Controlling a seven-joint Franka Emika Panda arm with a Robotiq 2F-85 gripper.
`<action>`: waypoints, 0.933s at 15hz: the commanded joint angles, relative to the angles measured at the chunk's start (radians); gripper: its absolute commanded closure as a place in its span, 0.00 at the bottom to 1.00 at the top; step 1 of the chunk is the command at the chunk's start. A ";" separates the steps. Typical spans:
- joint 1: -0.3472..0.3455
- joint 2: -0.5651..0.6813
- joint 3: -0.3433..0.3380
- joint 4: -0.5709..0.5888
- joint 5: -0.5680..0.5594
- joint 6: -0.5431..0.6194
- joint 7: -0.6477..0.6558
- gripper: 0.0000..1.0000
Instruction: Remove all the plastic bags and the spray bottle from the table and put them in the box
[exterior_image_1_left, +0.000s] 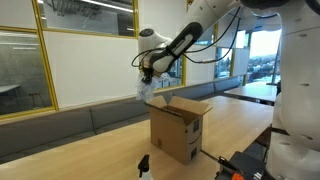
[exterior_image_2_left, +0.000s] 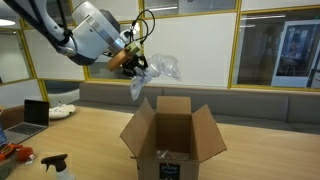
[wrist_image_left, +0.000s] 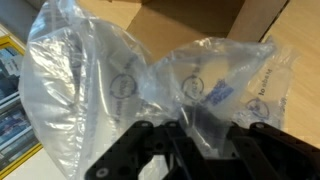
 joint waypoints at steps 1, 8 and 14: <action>-0.141 -0.148 0.083 -0.168 0.233 0.109 -0.255 0.88; -0.032 -0.312 -0.041 -0.417 0.753 0.187 -0.815 0.88; 0.038 -0.400 -0.280 -0.457 0.932 0.082 -1.241 0.88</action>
